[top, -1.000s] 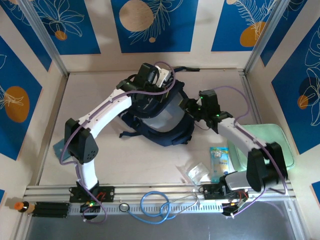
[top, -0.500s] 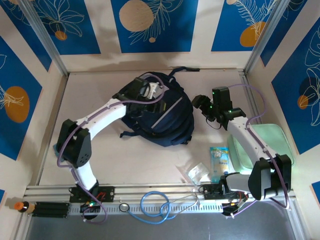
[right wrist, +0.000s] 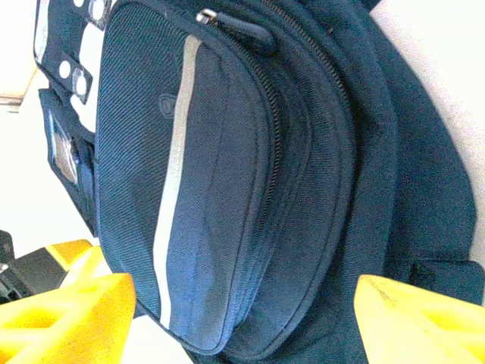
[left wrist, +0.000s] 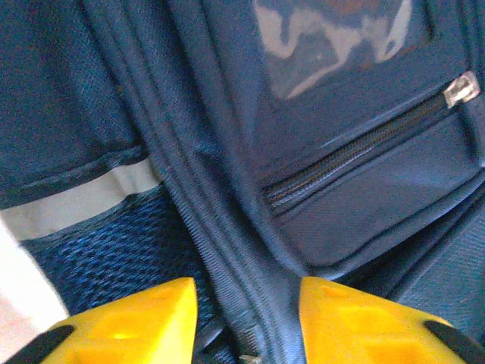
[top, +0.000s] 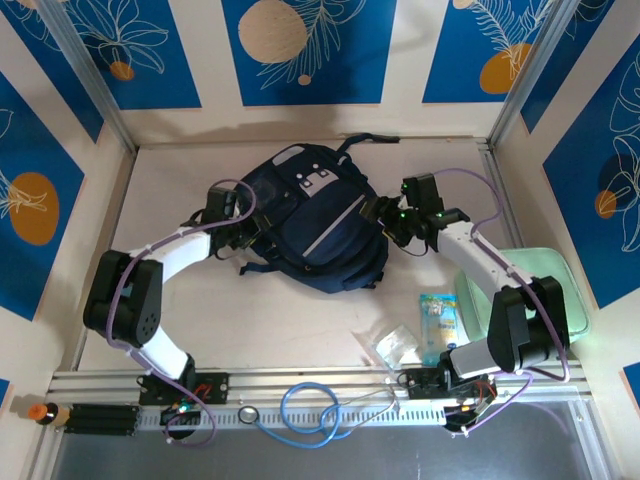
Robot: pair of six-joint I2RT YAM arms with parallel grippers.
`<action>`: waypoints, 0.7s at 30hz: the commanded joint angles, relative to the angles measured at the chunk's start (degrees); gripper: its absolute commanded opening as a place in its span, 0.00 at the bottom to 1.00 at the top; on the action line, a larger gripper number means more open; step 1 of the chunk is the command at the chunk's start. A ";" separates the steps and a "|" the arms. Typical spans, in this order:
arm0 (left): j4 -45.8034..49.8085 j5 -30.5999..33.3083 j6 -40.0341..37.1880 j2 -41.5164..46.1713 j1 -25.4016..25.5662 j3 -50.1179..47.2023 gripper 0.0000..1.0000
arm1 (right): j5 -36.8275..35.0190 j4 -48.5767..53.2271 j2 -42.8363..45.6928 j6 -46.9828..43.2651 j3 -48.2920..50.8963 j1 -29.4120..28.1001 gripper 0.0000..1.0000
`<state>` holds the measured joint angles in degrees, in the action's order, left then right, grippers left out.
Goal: Pack the student bag
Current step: Rotate the student bag at the top-center of the table.
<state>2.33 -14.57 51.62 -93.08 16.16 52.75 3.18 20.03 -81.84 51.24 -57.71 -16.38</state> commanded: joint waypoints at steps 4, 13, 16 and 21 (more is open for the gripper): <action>-8.18 -3.64 4.38 -3.06 -0.68 -1.26 0.44 | 4.26 -2.04 -1.42 0.80 -1.77 -0.85 0.76; -4.64 -0.38 5.47 -2.80 -0.69 -1.31 0.58 | 9.59 -4.60 -4.84 3.07 -1.43 -1.54 0.76; -5.41 1.10 6.67 -2.21 -0.67 -2.55 0.59 | 10.40 -4.95 -5.98 3.25 -1.83 -1.86 0.76; -7.28 0.85 8.12 -2.84 -0.78 -2.92 0.63 | 11.28 -5.07 -7.49 3.16 -2.88 -2.16 0.76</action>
<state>-3.95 -14.57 58.43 -96.09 15.86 50.61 12.10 15.46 -88.58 54.06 -58.52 -18.06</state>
